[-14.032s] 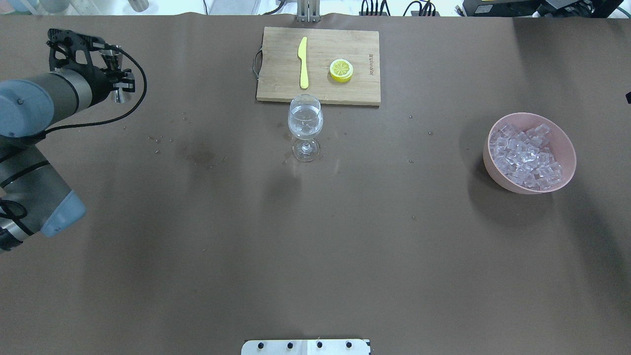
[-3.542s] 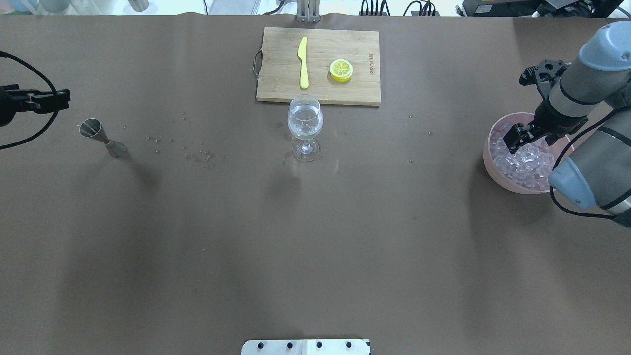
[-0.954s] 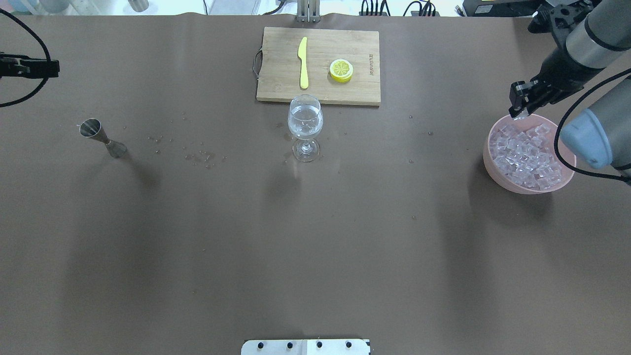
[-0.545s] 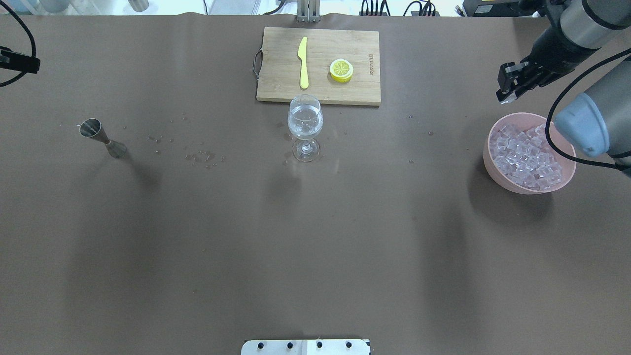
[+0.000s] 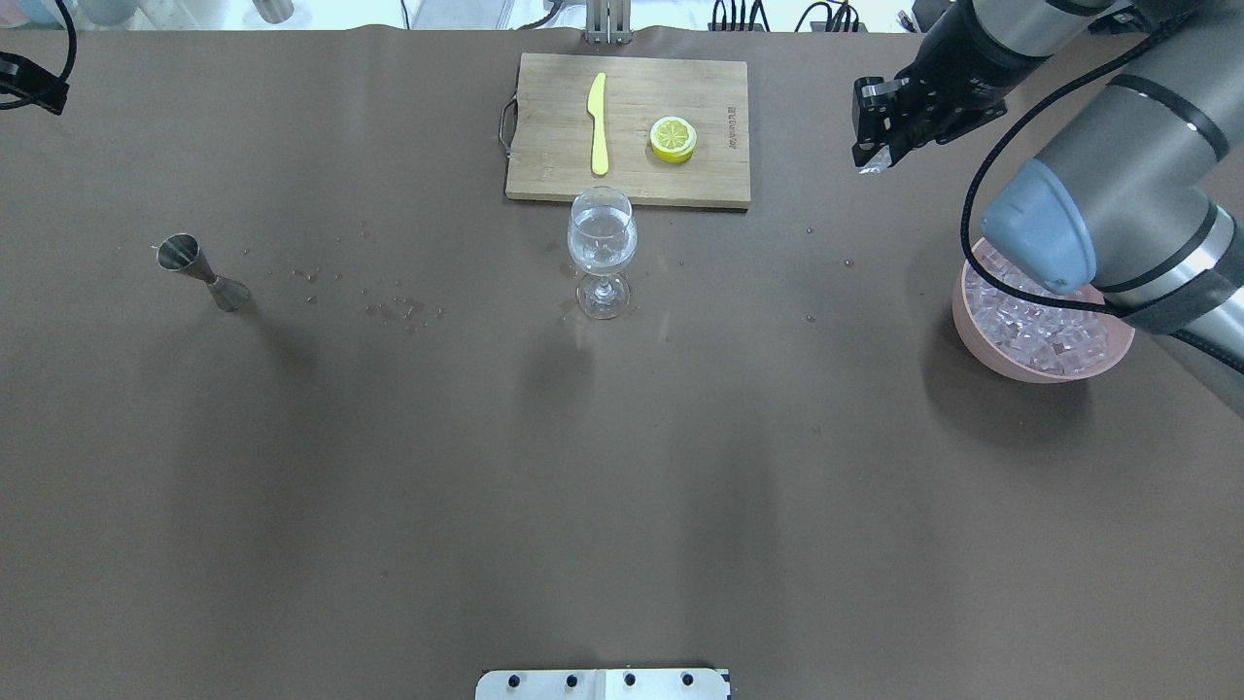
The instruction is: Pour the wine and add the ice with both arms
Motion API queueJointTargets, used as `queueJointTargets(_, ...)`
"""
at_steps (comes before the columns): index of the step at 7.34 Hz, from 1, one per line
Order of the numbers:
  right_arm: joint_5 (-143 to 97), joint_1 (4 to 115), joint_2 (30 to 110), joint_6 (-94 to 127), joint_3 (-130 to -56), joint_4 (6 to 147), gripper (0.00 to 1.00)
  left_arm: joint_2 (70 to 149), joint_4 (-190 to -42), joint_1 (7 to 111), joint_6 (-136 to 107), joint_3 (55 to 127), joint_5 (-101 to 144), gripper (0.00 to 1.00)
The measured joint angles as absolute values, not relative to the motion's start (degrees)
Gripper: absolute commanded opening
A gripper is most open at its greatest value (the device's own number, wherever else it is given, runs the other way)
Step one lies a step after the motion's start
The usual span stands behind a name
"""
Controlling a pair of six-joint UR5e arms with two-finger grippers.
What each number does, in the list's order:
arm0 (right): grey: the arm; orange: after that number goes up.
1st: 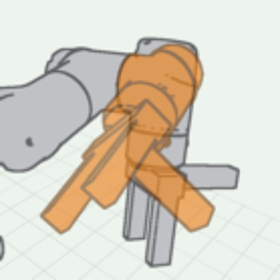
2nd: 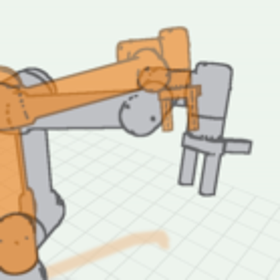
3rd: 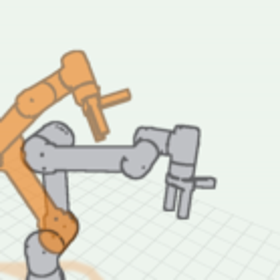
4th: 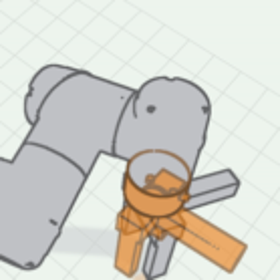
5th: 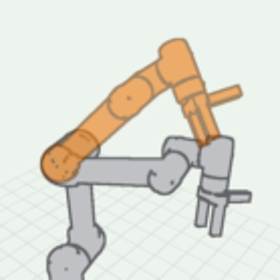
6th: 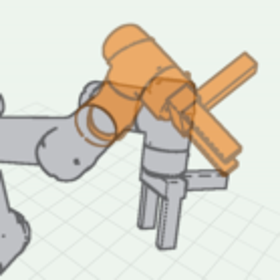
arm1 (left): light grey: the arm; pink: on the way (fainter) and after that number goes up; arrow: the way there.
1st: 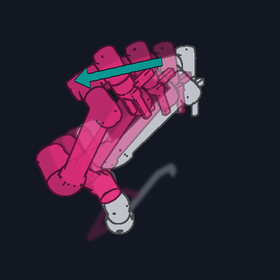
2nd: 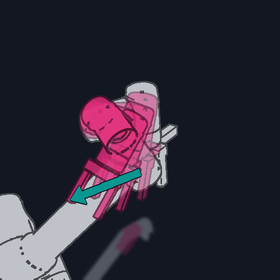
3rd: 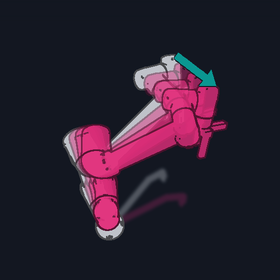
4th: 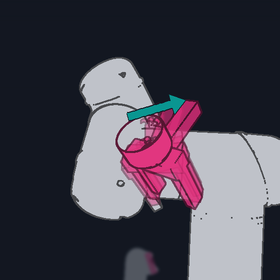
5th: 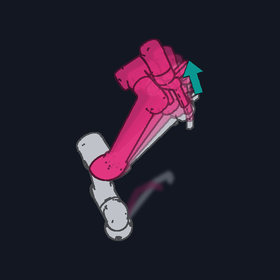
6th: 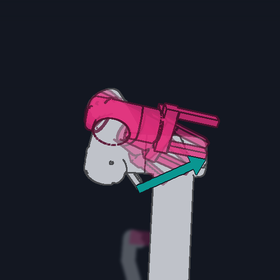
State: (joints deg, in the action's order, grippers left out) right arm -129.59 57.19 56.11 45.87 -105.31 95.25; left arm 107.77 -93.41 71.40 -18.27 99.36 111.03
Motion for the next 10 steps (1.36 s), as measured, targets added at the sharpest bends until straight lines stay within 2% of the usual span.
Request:
queueJointTargets(3,-125.9,51.4,53.3,58.2,-101.0,81.2,0.00,105.3,-91.6,74.0,-18.0,98.3,114.9,0.99)
queueJointTargets(6,-121.9,47.6,48.0,70.8,-93.0,66.1,0.00,104.8,-91.4,75.9,-17.9,96.3,117.0,0.99)
queueJointTargets(8,-120.6,46.3,43.2,74.1,-88.6,63.2,0.00,104.8,-91.4,76.2,-17.9,95.8,117.1,0.99)
queueJointTargets(10,-118.7,44.1,41.8,74.8,-86.1,61.5,0.00,104.8,-91.3,76.4,-17.9,95.7,117.1,0.99)
